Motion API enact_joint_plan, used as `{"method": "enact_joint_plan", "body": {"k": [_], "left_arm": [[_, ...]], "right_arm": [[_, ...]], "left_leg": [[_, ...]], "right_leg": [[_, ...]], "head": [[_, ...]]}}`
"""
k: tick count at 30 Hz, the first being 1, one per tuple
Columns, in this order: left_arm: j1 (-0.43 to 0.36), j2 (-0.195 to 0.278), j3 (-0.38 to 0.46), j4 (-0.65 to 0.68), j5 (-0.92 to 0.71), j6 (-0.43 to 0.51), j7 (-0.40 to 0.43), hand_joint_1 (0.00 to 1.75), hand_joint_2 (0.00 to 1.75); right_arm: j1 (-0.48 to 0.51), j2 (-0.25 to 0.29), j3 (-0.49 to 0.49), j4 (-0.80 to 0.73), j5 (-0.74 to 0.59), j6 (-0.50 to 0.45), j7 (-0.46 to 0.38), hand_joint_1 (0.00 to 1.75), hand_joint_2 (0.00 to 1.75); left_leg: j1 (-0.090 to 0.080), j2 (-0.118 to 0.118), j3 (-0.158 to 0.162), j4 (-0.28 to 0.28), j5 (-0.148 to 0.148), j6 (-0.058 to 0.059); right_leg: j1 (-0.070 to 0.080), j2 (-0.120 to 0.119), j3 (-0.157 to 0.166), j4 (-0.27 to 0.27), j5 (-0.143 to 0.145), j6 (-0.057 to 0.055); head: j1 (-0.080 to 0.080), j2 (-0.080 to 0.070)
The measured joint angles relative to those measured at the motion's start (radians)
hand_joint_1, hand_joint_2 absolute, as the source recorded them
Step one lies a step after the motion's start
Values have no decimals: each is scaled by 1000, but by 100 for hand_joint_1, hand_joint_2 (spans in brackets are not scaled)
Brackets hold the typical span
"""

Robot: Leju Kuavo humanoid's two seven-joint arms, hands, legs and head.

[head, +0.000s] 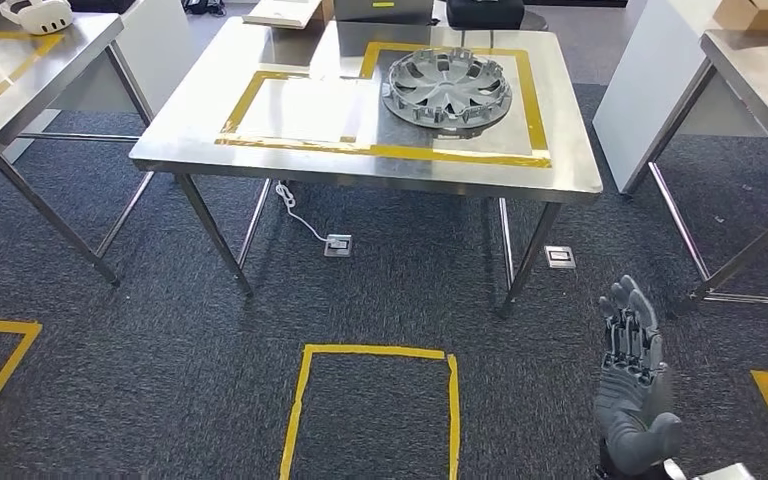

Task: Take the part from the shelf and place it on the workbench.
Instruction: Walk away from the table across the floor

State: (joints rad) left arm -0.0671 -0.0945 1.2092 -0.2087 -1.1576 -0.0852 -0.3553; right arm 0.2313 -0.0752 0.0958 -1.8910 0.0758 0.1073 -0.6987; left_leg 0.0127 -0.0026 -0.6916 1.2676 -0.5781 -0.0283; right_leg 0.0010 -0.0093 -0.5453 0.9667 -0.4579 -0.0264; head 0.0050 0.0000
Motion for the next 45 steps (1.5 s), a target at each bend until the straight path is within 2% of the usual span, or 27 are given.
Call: {"method": "enact_joint_plan", "body": {"k": [1,2,3,4,5,6,7,9,10,11,13,14,15,16,17,18,20,21,22,24,28,33,37,45], "left_arm": [[0,1,0,0,1,0,2,0,0],[0,1,0,0,2,0,5,0,0],[0,2,0,0,3,0,7,0,0],[-1,0,0,0,4,-1,11,0,0],[-3,-1,1,0,6,-1,15,0,0],[-4,-2,3,0,10,-1,18,0,0],[-5,-4,6,0,13,-1,22,0,0],[-4,-7,13,0,17,-1,28,0,0],[-4,-8,16,0,18,-1,31,0,44],[-3,-9,17,0,18,-1,32,0,87],[-2,-10,20,0,18,-1,32,0,175],[-1,-10,22,0,18,-1,31,0,175],[1,-10,23,0,18,-1,30,0,175],[2,-10,24,0,17,-1,29,0,175],[4,-11,24,0,17,-1,29,0,175],[5,-12,24,0,16,-1,28,0,175],[5,-15,25,1,16,-1,28,0,175],[4,-16,25,1,15,-1,29,0,175],[4,-17,25,1,16,0,31,0,175],[4,-16,27,1,16,0,39,0,175],[2,-19,32,3,12,0,52,0,175],[1,-19,36,3,6,-1,53,0,175],[8,-16,5,0,46,-3,64,0,175],[39,0,-162,-22,230,10,112,0,175]], "right_arm": [[2,11,-8,23,-1,12,1,0,0],[3,25,-19,49,-1,24,6,0,0],[2,39,-33,79,1,35,15,0,0],[0,53,-51,116,7,44,29,0,0],[-5,67,-71,160,16,52,44,0,0],[-11,80,-95,214,30,60,54,0,0],[-19,93,-123,280,49,68,57,0,0],[-40,113,-184,431,100,77,52,0,0],[-51,121,-216,512,130,76,48,0,0],[-64,126,-247,594,162,70,47,0,0],[-97,130,-311,771,223,49,46,0,0],[-115,131,-343,868,253,35,50,0,0],[-132,130,-375,965,280,22,58,0,0],[-145,129,-404,1055,303,13,69,0,0],[-155,126,-430,1135,321,7,88,0,44],[-164,122,-452,1207,335,3,116,0,87],[-180,112,-489,1330,359,-6,195,0,175],[-187,108,-504,1384,370,-10,245,0,175],[-191,105,-517,1429,379,-11,295,0,175],[-196,101,-535,1501,396,-9,397,0,175],[-210,97,-555,1593,421,3,567,0,175],[-223,98,-573,1649,421,9,705,0,175],[-225,98,-579,1659,405,8,755,0,175],[-213,98,-532,1659,324,-7,752,0,175]], "left_leg": [[4,0,13,14,22,-6],[8,0,41,-3,57,-11],[13,0,83,-48,83,-17],[15,-1,134,-112,84,-21],[15,-2,176,-175,67,-18],[14,-3,203,-221,42,-12],[10,-3,215,-247,24,-1],[8,0,207,-253,26,25],[7,2,203,-253,31,35],[7,3,197,-253,38,44],[4,4,183,-253,49,53],[2,4,176,-252,54,55],[-1,4,170,-251,58,56],[-4,3,167,-251,61,56],[-6,3,165,-250,62,56],[-8,3,167,-250,63,56],[-11,4,168,-250,64,51],[-13,4,167,-248,64,49],[-15,5,165,-248,64,47],[-14,6,164,-248,64,45],[-12,7,166,-255,69,36],[-10,7,166,-259,74,28],[-10,7,166,-260,76,25],[-9,7,166,-260,76,25]], "right_leg": [[-3,-1,-18,4,9,4],[-7,-1,-37,11,18,10],[-10,-2,-53,20,26,17],[-11,-2,-68,29,33,23],[-11,-2,-78,38,37,30],[-9,-2,-83,45,42,36],[-8,-2,-87,47,48,42],[-12,-2,-88,48,56,55],[-14,-2,-93,60,46,61],[-16,-1,-106,91,22,66],[-17,1,-155,213,-57,71],[-17,2,-180,279,-91,71],[-16,2,-192,322,-109,70],[-15,2,-185,328,-107,67],[-13,2,-157,294,-89,61],[-9,3,-113,226,-60,52],[1,1,-36,96,-24,36],[4,0,-17,58,-17,34],[5,-1,-14,46,-19,35],[6,-1,-15,43,-15,39],[9,-1,-18,43,-15,31],[10,-1,-19,44,-13,24],[11,-1,-20,44,-11,22],[10,-1,-20,44,-10,21]], "head": [[0,0],[0,0],[0,0],[-2,0],[-3,0],[-2,0],[-1,0],[2,0],[3,0],[4,0],[9,0],[10,0],[11,0],[11,0],[12,0],[12,0],[12,0],[12,0],[11,0],[11,0],[11,0],[11,0],[11,0],[11,0]]}}
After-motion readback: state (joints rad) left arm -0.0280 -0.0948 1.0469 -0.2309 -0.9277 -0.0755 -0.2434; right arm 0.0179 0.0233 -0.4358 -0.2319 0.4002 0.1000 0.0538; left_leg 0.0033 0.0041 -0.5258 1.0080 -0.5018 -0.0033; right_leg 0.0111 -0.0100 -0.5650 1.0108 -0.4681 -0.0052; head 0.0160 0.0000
